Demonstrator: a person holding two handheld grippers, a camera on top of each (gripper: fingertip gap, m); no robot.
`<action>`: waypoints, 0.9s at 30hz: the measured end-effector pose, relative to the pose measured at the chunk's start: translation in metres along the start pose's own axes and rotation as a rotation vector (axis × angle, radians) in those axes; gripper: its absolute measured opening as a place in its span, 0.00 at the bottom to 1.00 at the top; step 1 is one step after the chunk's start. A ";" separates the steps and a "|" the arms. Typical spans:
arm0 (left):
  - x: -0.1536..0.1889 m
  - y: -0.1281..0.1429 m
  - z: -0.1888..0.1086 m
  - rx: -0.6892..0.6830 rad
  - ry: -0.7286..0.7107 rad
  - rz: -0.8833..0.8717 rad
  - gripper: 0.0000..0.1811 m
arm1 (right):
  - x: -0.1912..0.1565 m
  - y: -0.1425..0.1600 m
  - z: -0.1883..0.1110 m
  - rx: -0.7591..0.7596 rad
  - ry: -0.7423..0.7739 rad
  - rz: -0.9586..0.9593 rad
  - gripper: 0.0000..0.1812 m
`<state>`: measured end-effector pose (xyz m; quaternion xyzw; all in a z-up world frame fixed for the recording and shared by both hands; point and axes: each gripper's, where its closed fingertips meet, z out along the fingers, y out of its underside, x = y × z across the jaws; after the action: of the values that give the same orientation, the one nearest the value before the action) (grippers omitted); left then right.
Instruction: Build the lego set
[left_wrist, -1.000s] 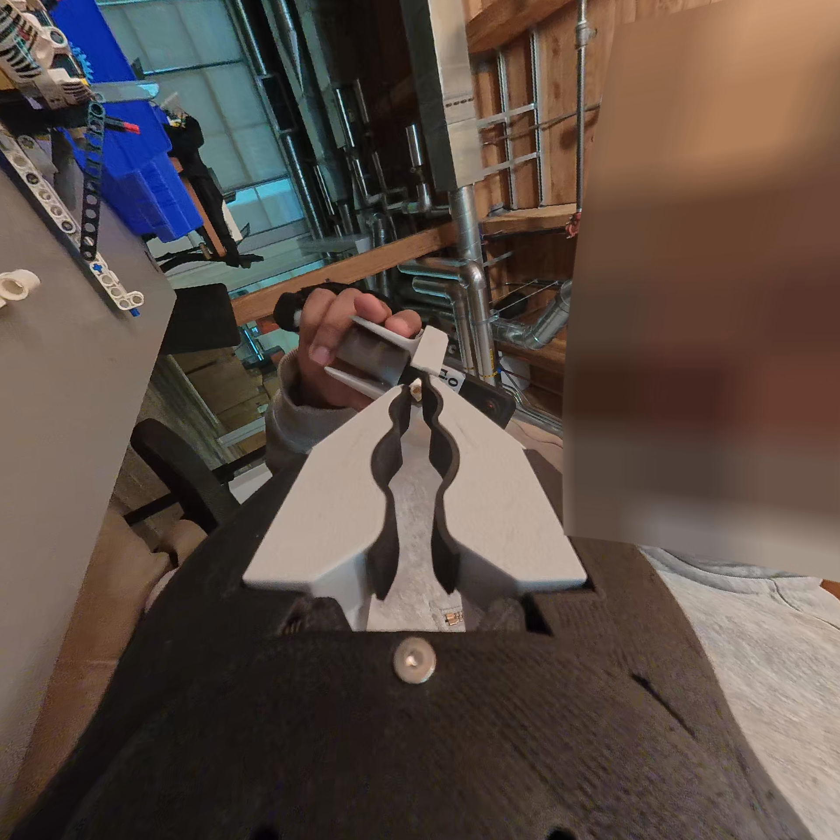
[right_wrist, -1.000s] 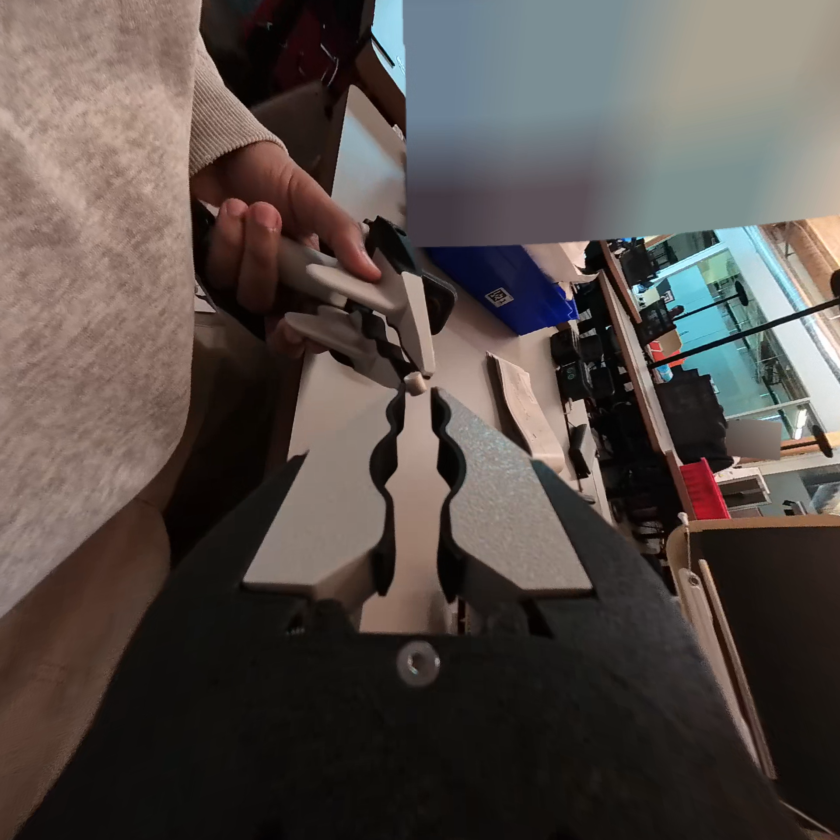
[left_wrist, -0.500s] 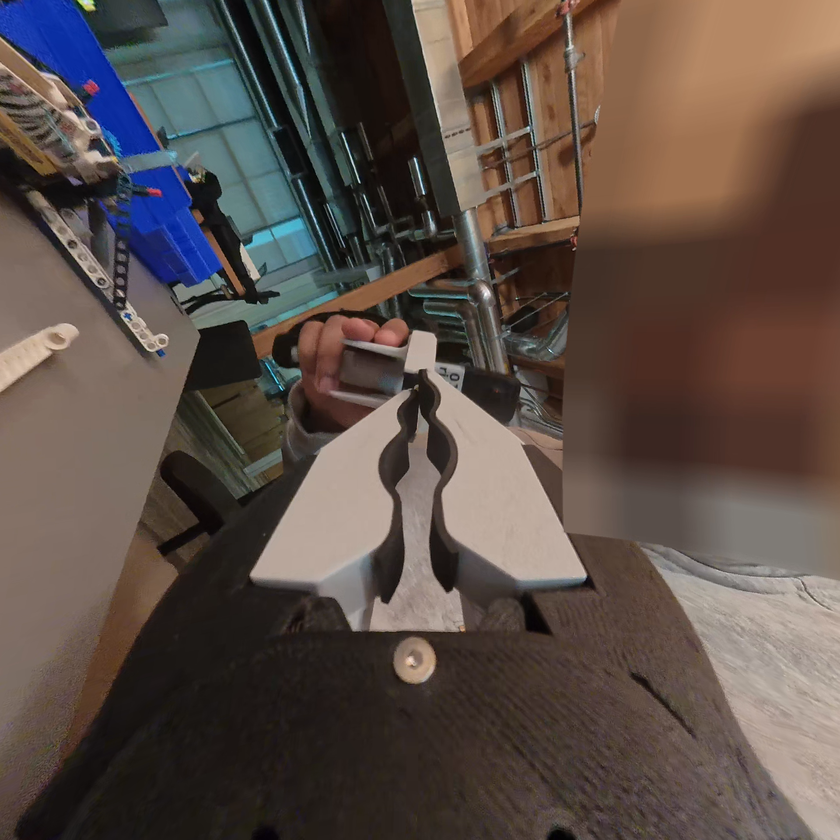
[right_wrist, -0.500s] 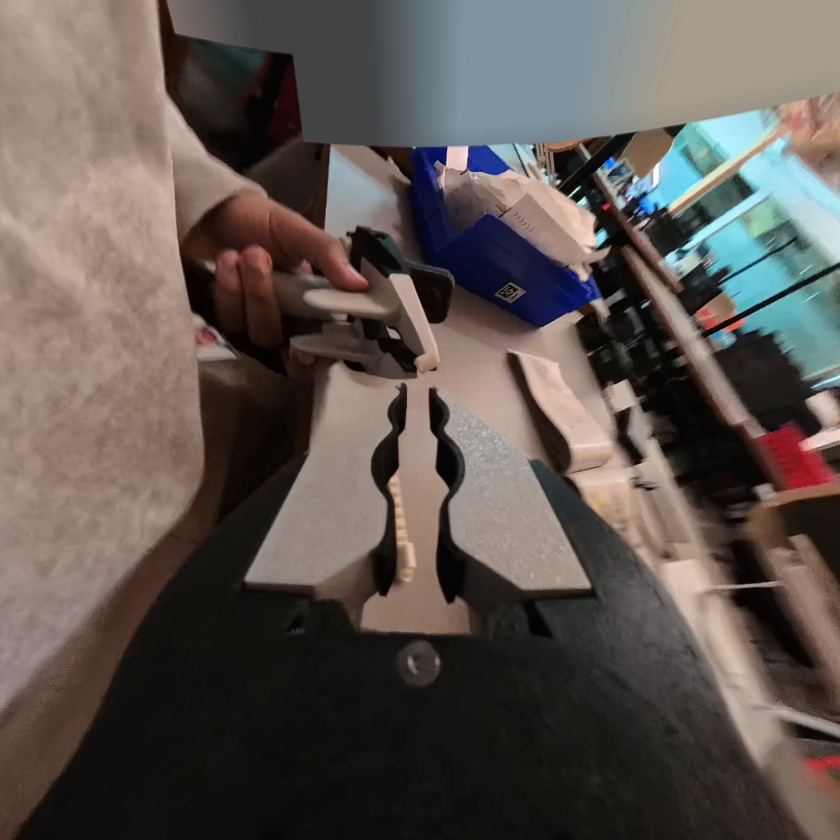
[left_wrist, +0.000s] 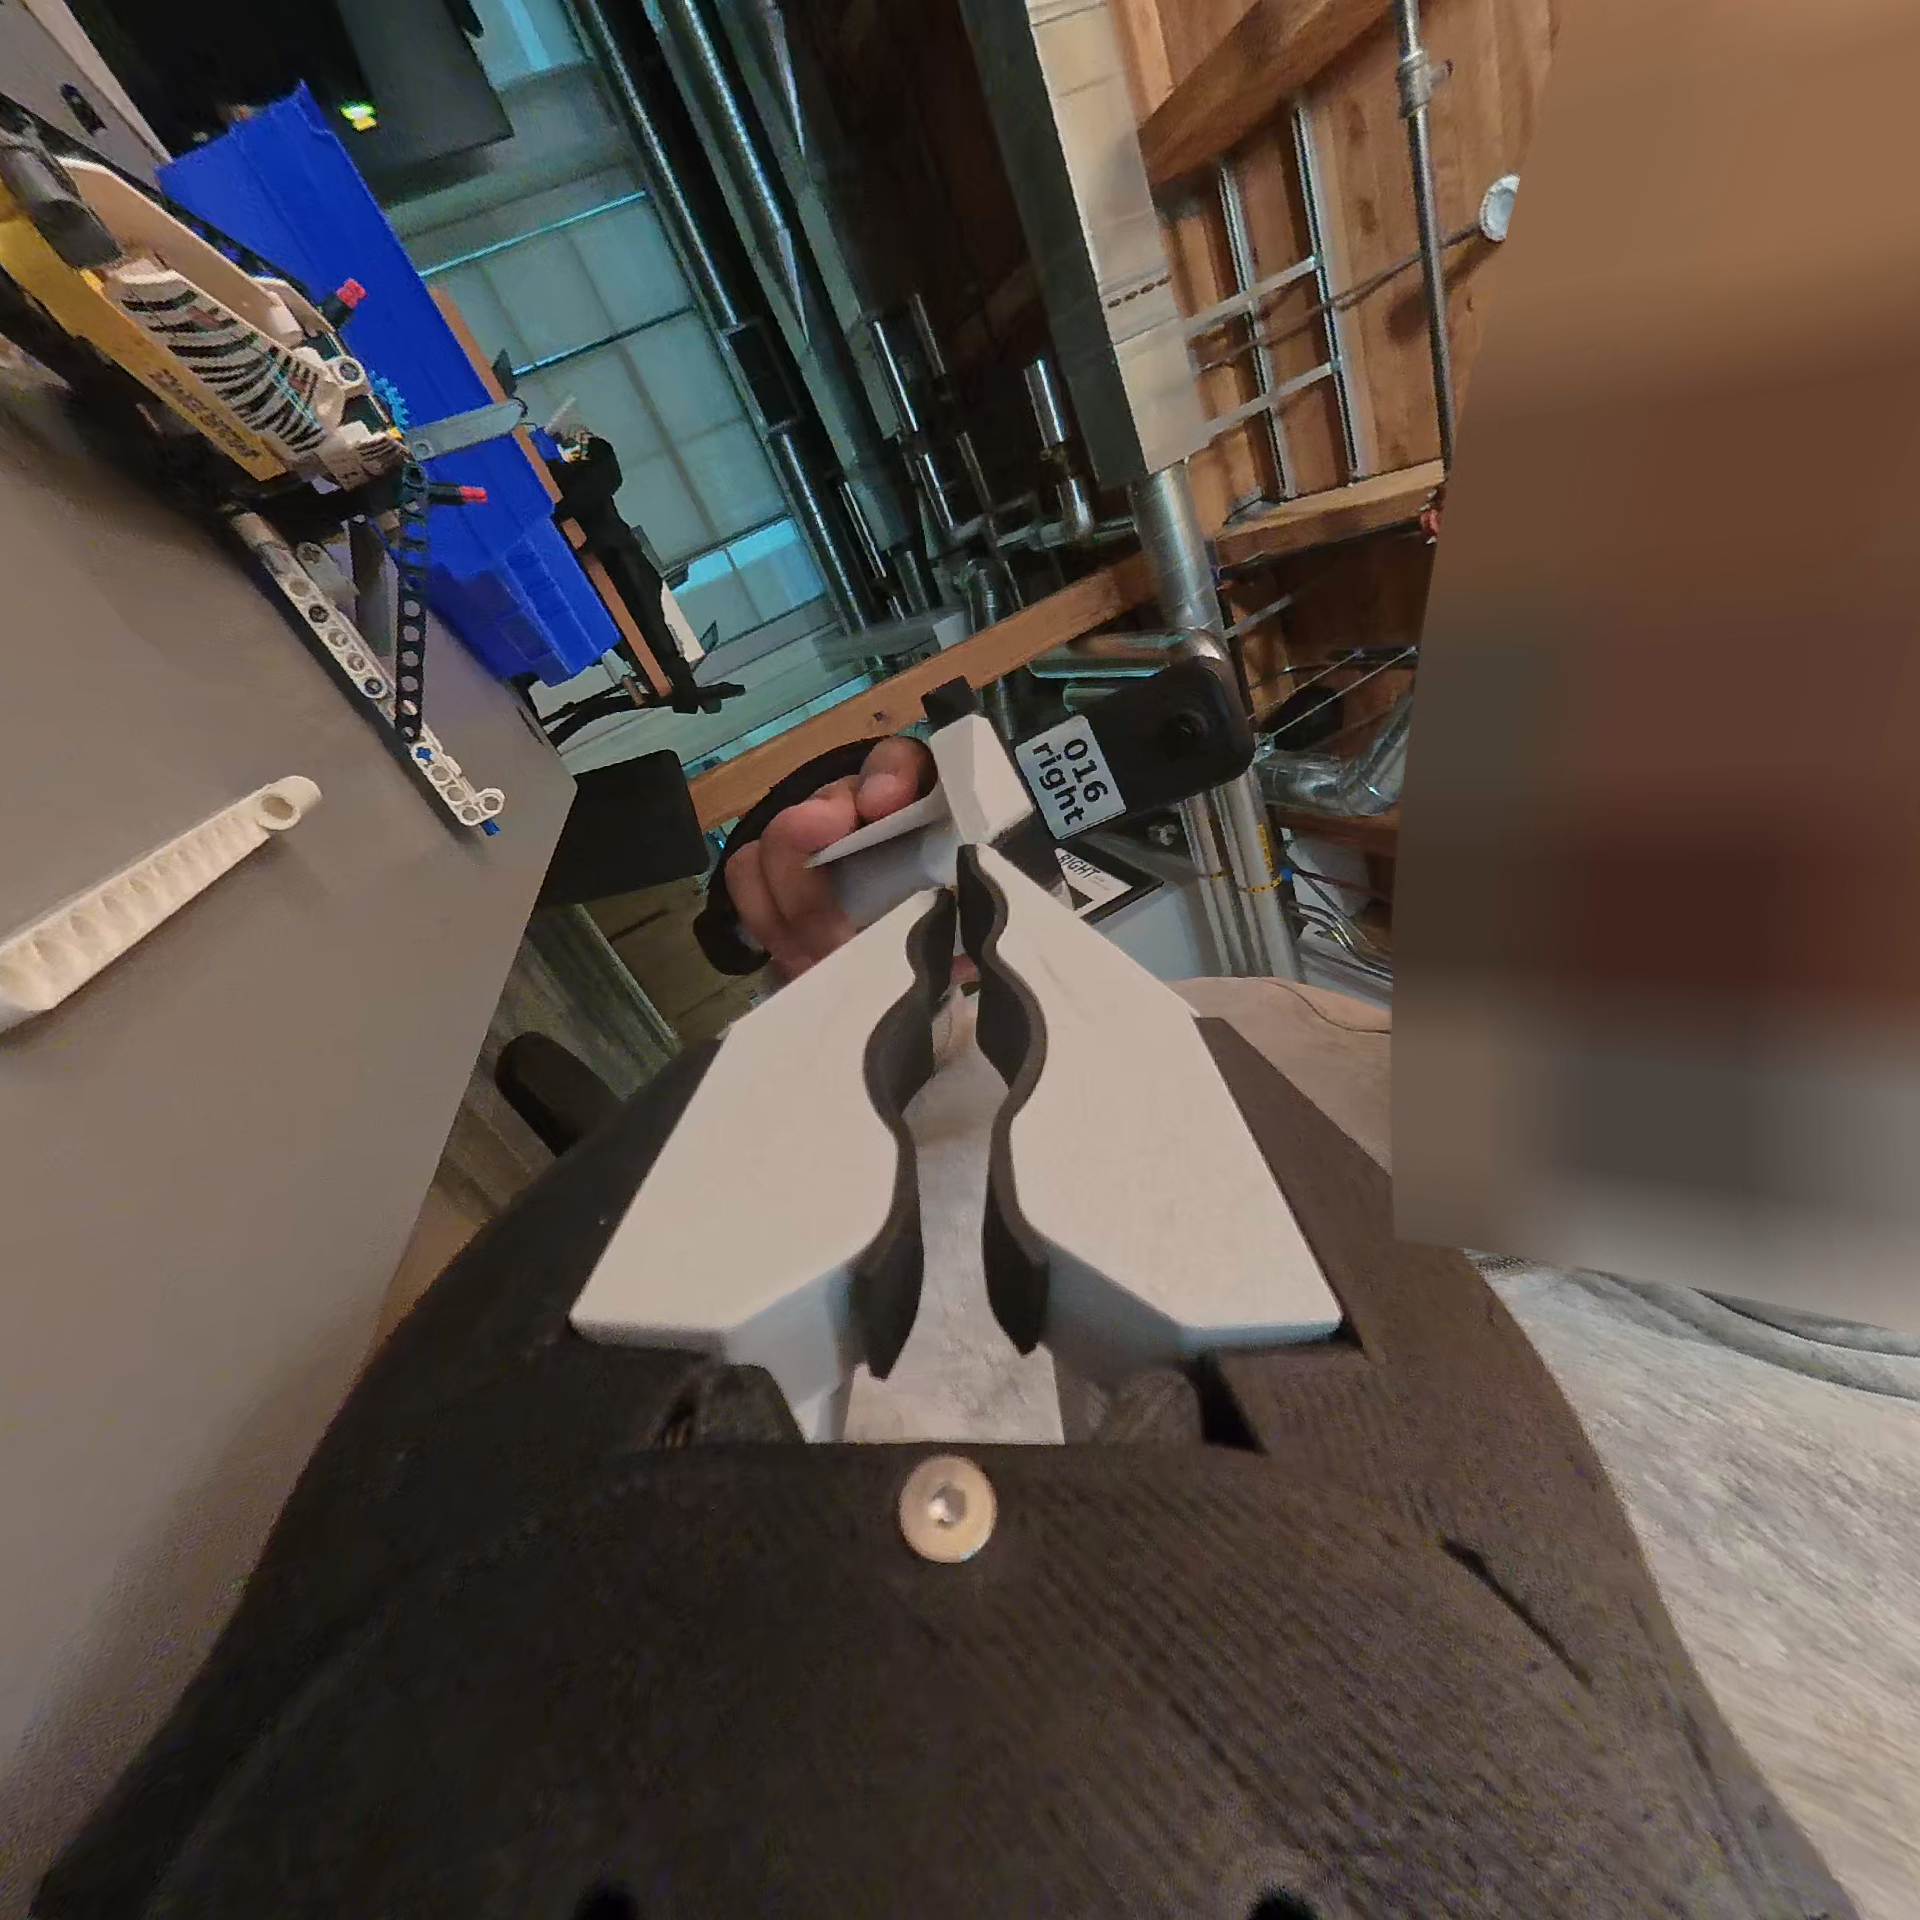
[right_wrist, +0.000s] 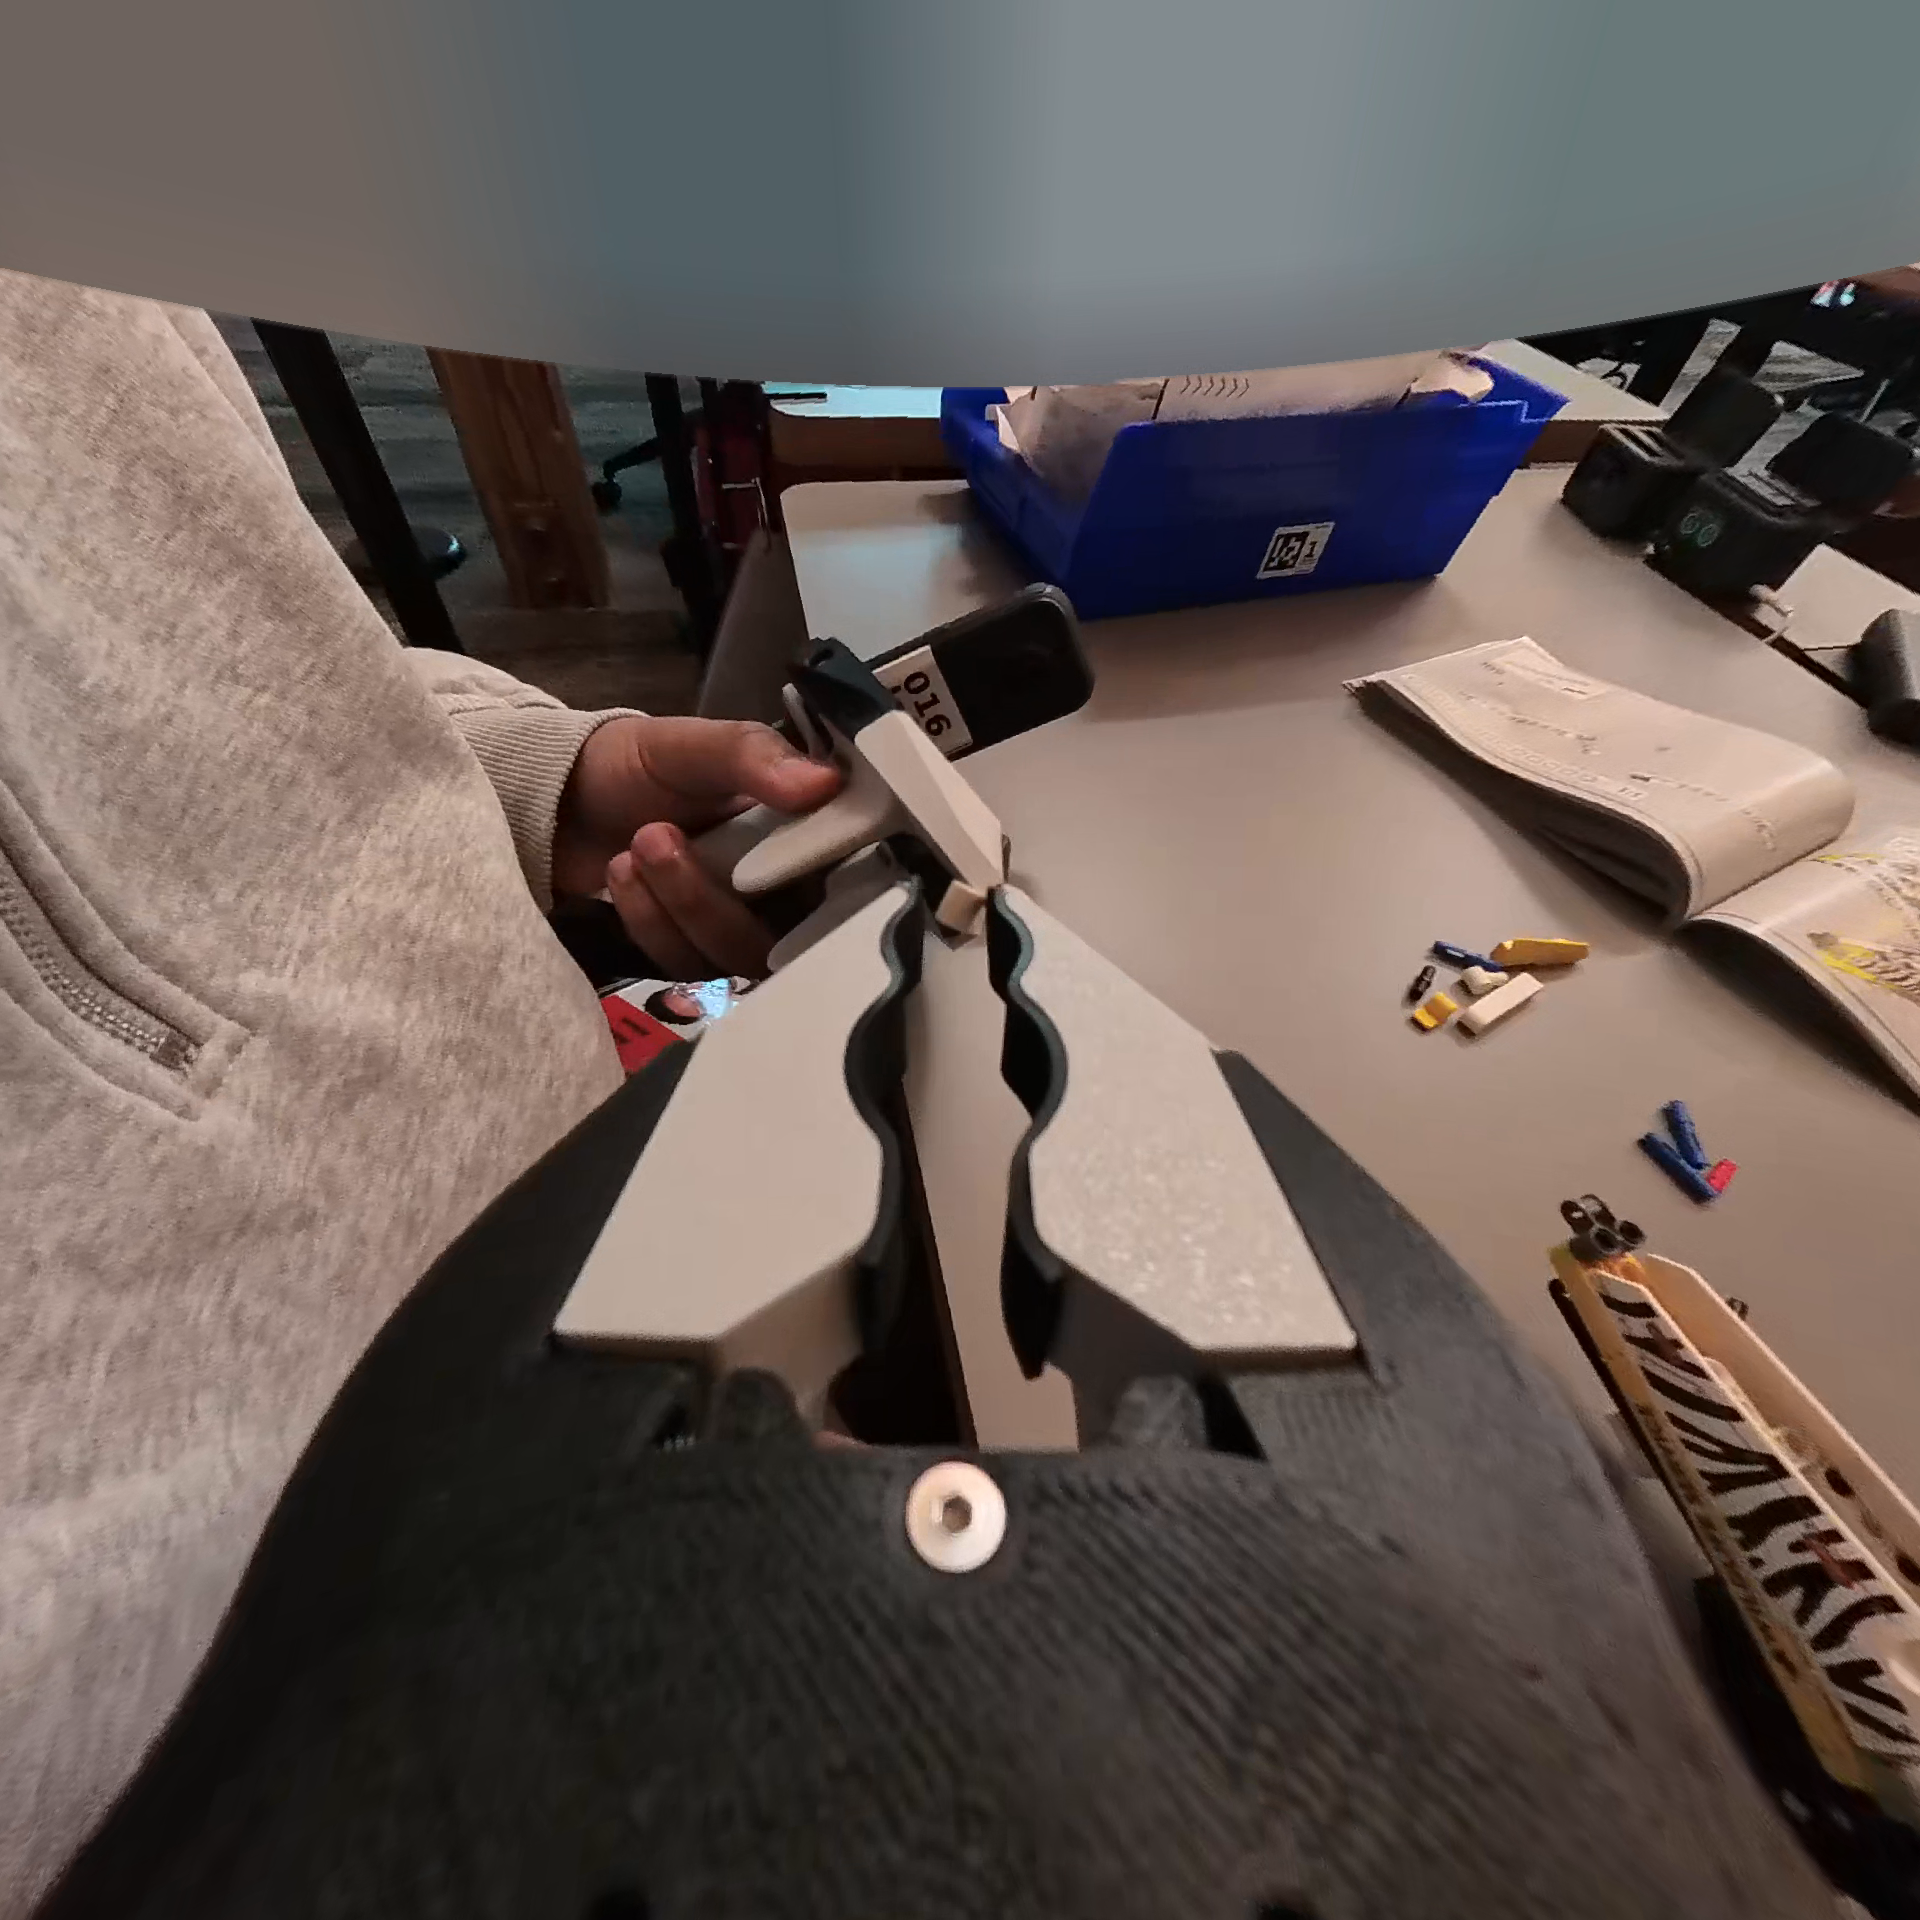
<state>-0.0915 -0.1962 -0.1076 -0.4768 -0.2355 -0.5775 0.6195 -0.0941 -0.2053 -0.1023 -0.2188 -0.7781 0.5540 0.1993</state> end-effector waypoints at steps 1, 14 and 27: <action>-0.001 0.000 0.000 -0.001 -0.005 0.001 0.00 | 0.001 0.000 0.000 -0.002 0.000 0.005 0.05; -0.004 -0.002 -0.002 0.001 -0.053 0.056 0.01 | 0.004 0.007 0.004 -0.068 0.009 -0.004 0.03; 0.009 -0.005 -0.005 0.012 0.001 0.080 0.02 | 0.004 -0.004 0.008 -0.009 -0.076 0.090 0.03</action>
<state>-0.0957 -0.2038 -0.1008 -0.4819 -0.2190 -0.5511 0.6451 -0.1026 -0.2105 -0.1005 -0.2334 -0.7770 0.5668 0.1436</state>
